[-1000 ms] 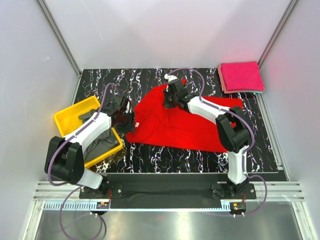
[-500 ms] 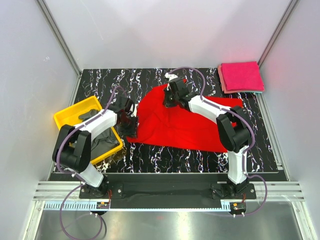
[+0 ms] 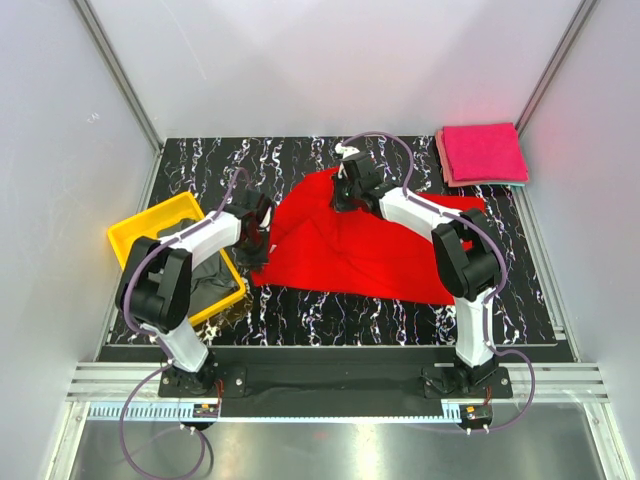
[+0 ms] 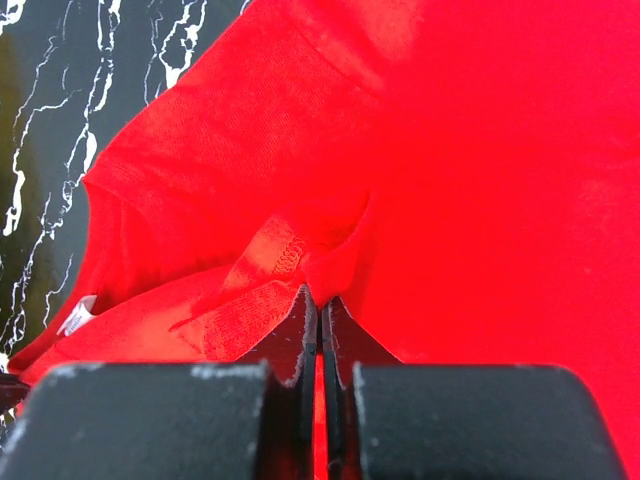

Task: Fold and stack the t-shirts
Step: Fold the tshirt

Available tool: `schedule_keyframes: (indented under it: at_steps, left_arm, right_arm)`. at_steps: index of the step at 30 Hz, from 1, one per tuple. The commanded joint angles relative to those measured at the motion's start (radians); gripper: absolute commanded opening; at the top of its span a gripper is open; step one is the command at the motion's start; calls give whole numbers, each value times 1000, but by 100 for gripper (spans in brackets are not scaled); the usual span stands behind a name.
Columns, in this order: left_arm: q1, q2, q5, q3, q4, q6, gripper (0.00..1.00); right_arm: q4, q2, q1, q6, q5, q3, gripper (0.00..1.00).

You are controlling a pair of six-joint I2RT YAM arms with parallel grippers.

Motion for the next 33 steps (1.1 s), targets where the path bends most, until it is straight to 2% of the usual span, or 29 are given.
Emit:
schedule_keyframes:
  at_steps: [1, 9, 13, 14, 15, 16, 17, 18, 22, 24, 26, 28, 33]
  left_arm:
    - [-3, 20, -107, 44, -33, -22, 0]
    - [-5, 57, -116, 55, -75, -37, 0]
    - [-5, 60, -129, 56, -78, -52, 0]
    - [-5, 60, -132, 59, -82, -61, 9]
    - [-5, 54, -132, 64, -84, -65, 12]
    - [-5, 51, -130, 65, -87, -69, 15]
    - [-5, 46, -132, 68, -95, -80, 28]
    - [-5, 39, -138, 71, -96, -85, 34]
    - [-5, 0, -162, 125, -131, -105, 39]
    - [-5, -23, -162, 154, -131, -111, 40]
    - [-6, -66, -108, 163, -83, -114, 41]
    - [-3, -101, 58, 164, -20, -141, 42]
    - [38, -161, 161, 107, 57, -249, 43]
  right_arm:
    - [15, -9, -11, -17, 7, 18, 0]
    - [12, -18, -13, -18, -4, 28, 0]
    - [-2, 10, -13, -26, -61, 69, 4]
    - [-10, 21, -14, -28, -67, 82, 6]
    - [-36, 40, -14, -28, -68, 97, 16]
    - [-54, 51, -14, -26, -65, 132, 21]
    - [-70, 59, -14, -28, -62, 148, 26]
    - [-102, 68, -14, -28, -58, 163, 34]
    - [-183, 50, -34, -18, -14, 212, 42]
    - [-244, 28, -36, -28, 23, 218, 43]
    - [-277, 4, -31, -40, 4, 211, 42]
    - [-263, -16, -13, -60, -24, 159, 43]
    - [-197, -16, 88, -129, 31, 91, 40]
